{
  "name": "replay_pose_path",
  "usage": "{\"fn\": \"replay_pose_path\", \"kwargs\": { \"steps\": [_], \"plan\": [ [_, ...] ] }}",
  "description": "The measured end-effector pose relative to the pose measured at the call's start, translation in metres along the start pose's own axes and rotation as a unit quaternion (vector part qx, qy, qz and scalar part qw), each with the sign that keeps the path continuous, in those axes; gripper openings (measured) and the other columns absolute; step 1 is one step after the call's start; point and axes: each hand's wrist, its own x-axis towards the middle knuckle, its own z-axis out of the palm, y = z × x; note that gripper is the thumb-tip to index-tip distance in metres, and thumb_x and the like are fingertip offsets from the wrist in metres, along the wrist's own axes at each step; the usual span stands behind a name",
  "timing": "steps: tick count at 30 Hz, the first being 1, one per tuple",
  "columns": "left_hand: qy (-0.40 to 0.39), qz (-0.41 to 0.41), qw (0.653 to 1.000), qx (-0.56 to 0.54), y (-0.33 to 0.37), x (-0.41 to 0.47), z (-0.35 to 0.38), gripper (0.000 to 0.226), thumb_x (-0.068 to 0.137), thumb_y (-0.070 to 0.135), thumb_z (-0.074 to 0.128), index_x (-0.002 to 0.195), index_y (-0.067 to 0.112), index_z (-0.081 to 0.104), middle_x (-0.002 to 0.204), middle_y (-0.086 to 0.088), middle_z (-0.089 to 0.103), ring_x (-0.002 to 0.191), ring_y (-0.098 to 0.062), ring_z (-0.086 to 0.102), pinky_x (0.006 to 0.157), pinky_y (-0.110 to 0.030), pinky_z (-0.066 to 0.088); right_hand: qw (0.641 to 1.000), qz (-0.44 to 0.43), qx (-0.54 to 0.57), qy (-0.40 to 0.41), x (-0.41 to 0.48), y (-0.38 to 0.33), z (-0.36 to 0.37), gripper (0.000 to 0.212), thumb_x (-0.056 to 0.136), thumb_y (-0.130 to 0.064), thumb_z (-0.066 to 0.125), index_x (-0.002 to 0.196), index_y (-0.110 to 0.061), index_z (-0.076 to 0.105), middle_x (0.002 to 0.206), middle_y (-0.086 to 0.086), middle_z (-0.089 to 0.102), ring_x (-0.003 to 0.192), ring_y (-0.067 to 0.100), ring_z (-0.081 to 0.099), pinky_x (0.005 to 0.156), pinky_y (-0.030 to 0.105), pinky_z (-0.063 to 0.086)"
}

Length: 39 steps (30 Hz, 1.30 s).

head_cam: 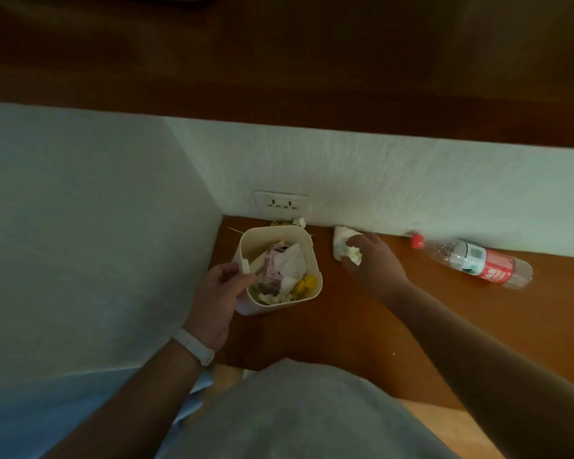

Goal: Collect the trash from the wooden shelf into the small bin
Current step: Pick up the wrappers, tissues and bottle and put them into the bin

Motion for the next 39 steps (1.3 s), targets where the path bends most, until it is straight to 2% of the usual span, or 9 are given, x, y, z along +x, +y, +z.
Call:
{"fn": "replay_pose_path", "kwargs": {
  "steps": [5,8,12,18,21,26,30,35,39],
  "plan": [
    [0.033,0.002,0.999,-0.017,-0.002,-0.006,-0.010,0.026,0.087,0.008,0.068,0.113,0.007,0.066,0.113,-0.021,0.071,0.102,-0.032,0.070,0.081,-0.039,0.057,0.989,0.044,-0.109,-0.085,0.042,0.041,0.015,0.067,0.083,-0.036,0.073,0.140,-0.018,0.043,0.143,0.010,0.044,0.123,0.032,0.049,0.094,0.049,0.050],
    [0.063,0.006,0.998,-0.028,-0.005,-0.009,-0.016,0.019,0.087,0.008,0.069,0.106,0.008,0.068,0.113,-0.027,0.069,0.106,-0.038,0.068,0.086,-0.044,0.058,0.981,0.030,-0.147,-0.121,0.061,0.048,0.026,0.078,0.082,-0.039,0.074,0.145,-0.018,0.035,0.148,0.011,0.038,0.127,0.036,0.046,0.094,0.051,0.049],
    [0.088,0.008,0.995,-0.037,-0.011,-0.015,-0.016,0.028,0.087,0.008,0.069,0.114,0.004,0.065,0.116,-0.028,0.067,0.108,-0.037,0.067,0.085,-0.040,0.056,0.976,-0.002,-0.188,-0.111,0.072,0.053,0.035,0.076,0.079,-0.047,0.073,0.141,-0.018,0.039,0.148,0.010,0.036,0.129,0.035,0.042,0.098,0.052,0.044],
    [0.099,0.012,0.994,-0.039,-0.010,-0.025,-0.011,0.024,0.088,0.003,0.066,0.112,0.001,0.065,0.115,-0.031,0.067,0.110,-0.042,0.065,0.096,-0.050,0.053,0.965,-0.037,-0.239,-0.106,0.072,0.053,0.032,0.068,0.081,-0.052,0.068,0.136,-0.017,0.046,0.139,0.011,0.046,0.123,0.032,0.048,0.094,0.048,0.046],
    [0.102,0.015,0.994,-0.040,-0.009,-0.029,-0.010,0.029,0.089,0.003,0.066,0.117,-0.002,0.063,0.118,-0.032,0.065,0.112,-0.043,0.064,0.099,-0.055,0.051,0.970,-0.055,-0.217,-0.093,0.066,0.052,0.027,0.056,0.084,-0.042,0.066,0.131,-0.017,0.050,0.132,0.009,0.053,0.115,0.028,0.054,0.087,0.044,0.050],
    [0.086,0.021,0.995,-0.043,-0.006,-0.031,-0.010,0.028,0.088,0.004,0.066,0.116,0.000,0.064,0.112,-0.024,0.070,0.103,-0.033,0.070,0.082,-0.039,0.057,0.976,-0.064,-0.194,-0.073,0.050,0.039,0.011,0.032,0.088,-0.032,0.060,0.116,-0.017,0.058,0.111,0.005,0.061,0.090,0.023,0.062,0.073,0.043,0.056],
    [0.057,0.017,0.998,-0.034,-0.004,-0.027,-0.012,0.031,0.087,0.007,0.067,0.118,0.001,0.064,0.114,-0.024,0.070,0.106,-0.037,0.069,0.093,-0.053,0.055,0.989,-0.052,-0.131,-0.034,0.030,0.018,-0.005,0.020,0.090,-0.030,0.057,0.106,-0.019,0.060,0.088,-0.002,0.062,0.068,0.013,0.059,0.061,0.038,0.056],
    [0.031,0.013,0.999,-0.020,0.003,-0.016,-0.007,0.024,0.087,0.007,0.068,0.111,0.007,0.066,0.113,-0.021,0.071,0.105,-0.036,0.070,0.093,-0.054,0.055,0.996,-0.076,0.041,0.024,-0.002,-0.033,-0.034,0.014,0.087,-0.025,0.059,0.096,-0.035,0.055,0.087,-0.017,0.056,0.068,0.003,0.056,0.052,0.023,0.046],
    [0.000,0.017,1.000,-0.002,0.007,-0.008,0.001,0.033,0.087,0.009,0.069,0.119,0.004,0.064,0.116,-0.019,0.071,0.107,-0.033,0.069,0.094,-0.052,0.055,0.988,-0.132,0.082,-0.021,-0.022,-0.068,-0.046,0.016,0.086,-0.024,0.059,0.099,-0.033,0.059,0.089,-0.018,0.057,0.072,-0.001,0.054,0.056,0.019,0.040]
  ]
}}
